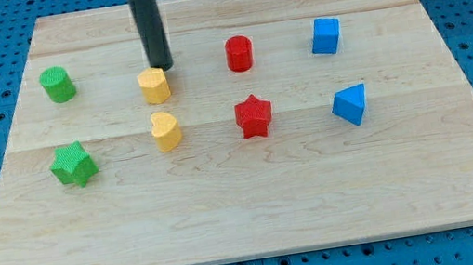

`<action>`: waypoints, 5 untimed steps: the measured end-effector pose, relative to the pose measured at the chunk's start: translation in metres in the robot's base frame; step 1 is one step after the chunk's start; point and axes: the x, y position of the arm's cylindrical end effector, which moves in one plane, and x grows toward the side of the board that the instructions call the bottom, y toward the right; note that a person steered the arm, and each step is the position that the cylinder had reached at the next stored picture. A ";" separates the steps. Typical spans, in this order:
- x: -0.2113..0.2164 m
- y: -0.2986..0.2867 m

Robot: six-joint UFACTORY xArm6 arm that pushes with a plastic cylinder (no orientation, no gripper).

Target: Push the red circle a bit left and down

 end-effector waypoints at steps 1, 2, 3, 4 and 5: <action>0.001 -0.006; 0.032 -0.006; 0.059 -0.006; 0.062 -0.006; 0.037 -0.006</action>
